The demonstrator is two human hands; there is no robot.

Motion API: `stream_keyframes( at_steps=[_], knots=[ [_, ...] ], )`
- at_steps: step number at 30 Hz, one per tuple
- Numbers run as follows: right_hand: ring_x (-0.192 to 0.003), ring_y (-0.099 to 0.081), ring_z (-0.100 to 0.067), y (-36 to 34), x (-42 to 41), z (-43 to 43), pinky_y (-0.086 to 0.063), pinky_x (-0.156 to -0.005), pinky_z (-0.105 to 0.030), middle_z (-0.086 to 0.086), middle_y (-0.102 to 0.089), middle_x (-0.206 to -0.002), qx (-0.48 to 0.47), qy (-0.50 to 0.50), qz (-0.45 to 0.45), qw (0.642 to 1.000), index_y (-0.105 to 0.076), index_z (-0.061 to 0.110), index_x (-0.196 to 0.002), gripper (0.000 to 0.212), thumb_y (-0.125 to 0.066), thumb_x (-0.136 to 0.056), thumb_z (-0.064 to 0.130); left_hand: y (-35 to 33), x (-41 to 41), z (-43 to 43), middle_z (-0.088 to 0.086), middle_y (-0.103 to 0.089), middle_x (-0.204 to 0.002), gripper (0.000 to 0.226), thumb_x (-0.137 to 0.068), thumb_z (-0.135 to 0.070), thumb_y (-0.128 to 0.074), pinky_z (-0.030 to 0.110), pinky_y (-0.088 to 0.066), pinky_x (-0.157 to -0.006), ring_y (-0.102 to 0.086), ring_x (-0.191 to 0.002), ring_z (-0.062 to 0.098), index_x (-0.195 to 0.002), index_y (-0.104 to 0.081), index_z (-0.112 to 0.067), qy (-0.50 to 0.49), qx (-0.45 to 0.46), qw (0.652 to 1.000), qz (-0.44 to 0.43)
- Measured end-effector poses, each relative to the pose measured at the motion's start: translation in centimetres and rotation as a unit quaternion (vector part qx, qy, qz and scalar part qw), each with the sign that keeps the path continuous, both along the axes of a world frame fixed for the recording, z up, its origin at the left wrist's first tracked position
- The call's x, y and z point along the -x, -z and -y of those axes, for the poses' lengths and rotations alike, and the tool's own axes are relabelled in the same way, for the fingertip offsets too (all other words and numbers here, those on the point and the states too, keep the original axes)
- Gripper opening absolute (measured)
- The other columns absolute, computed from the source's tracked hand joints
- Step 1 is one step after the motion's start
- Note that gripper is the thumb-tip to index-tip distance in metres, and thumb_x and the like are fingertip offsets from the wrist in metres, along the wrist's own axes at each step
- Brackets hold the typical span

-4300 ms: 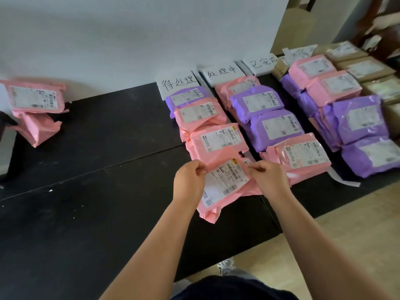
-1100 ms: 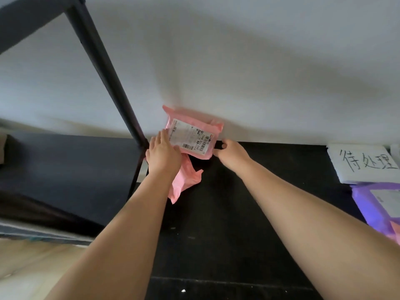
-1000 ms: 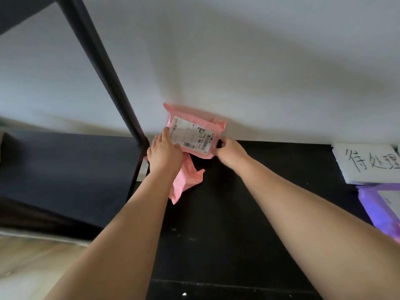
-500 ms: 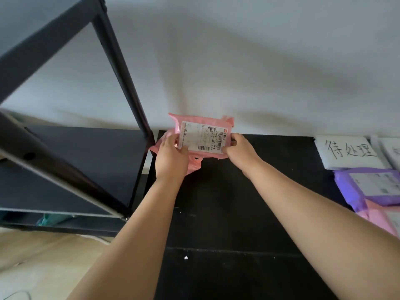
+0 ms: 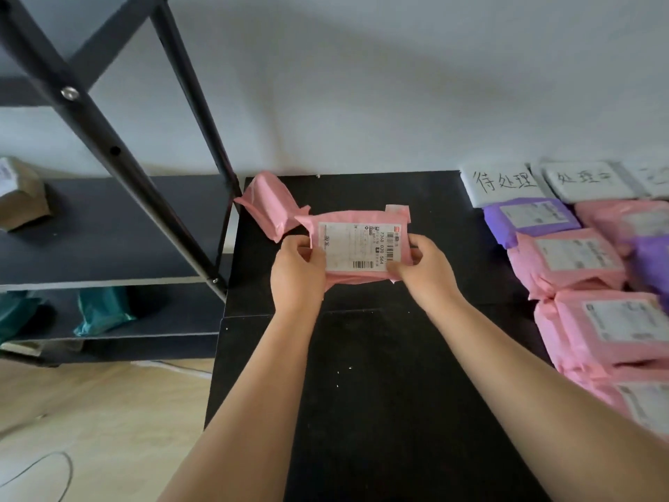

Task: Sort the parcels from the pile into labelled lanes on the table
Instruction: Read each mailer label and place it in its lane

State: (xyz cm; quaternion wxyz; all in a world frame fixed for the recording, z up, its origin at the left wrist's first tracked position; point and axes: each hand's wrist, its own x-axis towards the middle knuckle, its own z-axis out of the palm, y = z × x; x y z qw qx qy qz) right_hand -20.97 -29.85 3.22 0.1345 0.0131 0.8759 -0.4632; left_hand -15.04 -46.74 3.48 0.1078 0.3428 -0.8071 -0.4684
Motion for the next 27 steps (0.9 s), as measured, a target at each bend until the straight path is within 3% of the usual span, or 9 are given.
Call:
stream_keyframes(
  at_steps=[4,9,16,21,24,27],
  knots=[
    [-0.114,-0.062,-0.015,1.4,-5.1,-4.4,-0.050,-0.079,-0.022,0.002,-0.063,-0.129,0.008,0.054,0.025,0.998,-0.050,0.018,-0.137,0.055,-0.074,-0.088,0.016,1.3,-3.5,-3.6,-0.004,-0.064,-0.123,0.034,-0.098,-0.032,-0.059,0.029,-0.054,-0.085,-0.063,-0.108,0.013,-0.130,-0.057,-0.021,0.040,-0.023,0.997,0.057],
    [-0.114,-0.062,-0.015,4.0,-9.8,-8.8,-0.051,-0.081,-0.026,0.005,-0.063,-0.125,-0.019,0.091,0.063,0.994,-0.052,0.020,-0.132,0.048,-0.072,-0.088,0.015,3.5,-7.8,-8.0,-0.005,-0.066,-0.117,0.027,-0.099,-0.030,-0.055,0.021,-0.045,-0.069,-0.060,-0.097,0.010,-0.123,-0.061,-0.019,0.068,-0.034,0.992,0.103],
    [-0.105,-0.059,-0.008,6.7,-13.5,-14.1,-0.043,-0.066,-0.016,0.005,-0.062,-0.127,-0.096,0.018,0.071,0.993,-0.052,0.022,-0.135,0.045,-0.066,-0.093,0.015,6.7,-13.6,-12.9,-0.001,-0.072,-0.083,0.015,-0.096,-0.027,-0.056,0.044,-0.060,-0.074,-0.070,-0.075,0.019,-0.088,-0.065,-0.018,0.053,-0.076,0.983,0.159],
    [-0.107,-0.061,-0.015,8.3,-14.5,-17.8,-0.056,-0.087,-0.040,0.003,-0.062,-0.123,-0.211,-0.080,0.056,0.973,-0.052,0.027,-0.134,0.044,-0.063,-0.093,0.014,9.1,-17.7,-17.2,0.003,-0.072,-0.072,0.022,-0.094,-0.017,-0.054,0.045,-0.061,-0.072,-0.072,-0.068,0.023,-0.079,-0.070,-0.012,0.041,-0.107,0.969,0.219],
    [-0.108,-0.061,-0.018,8.4,-14.5,-18.9,-0.054,-0.089,-0.043,0.001,-0.062,-0.123,-0.242,-0.126,0.053,0.961,-0.051,0.026,-0.134,0.042,-0.059,-0.095,0.011,9.7,-19.0,-19.3,0.003,-0.071,-0.069,0.025,-0.095,-0.019,-0.054,0.042,-0.062,-0.071,-0.071,-0.065,0.021,-0.076,-0.069,-0.013,0.042,-0.106,0.966,0.232],
    [-0.129,-0.052,-0.021,8.3,-14.9,-19.7,-0.049,-0.103,-0.043,-0.003,-0.052,-0.143,-0.206,-0.106,0.048,0.972,-0.042,0.023,-0.147,0.057,-0.062,-0.095,0.011,9.2,-19.4,-20.1,0.003,-0.065,-0.067,0.028,-0.094,-0.028,-0.056,0.034,-0.057,-0.058,-0.063,-0.060,0.023,-0.071,-0.062,-0.012,0.043,-0.028,0.969,0.240]
  ],
)
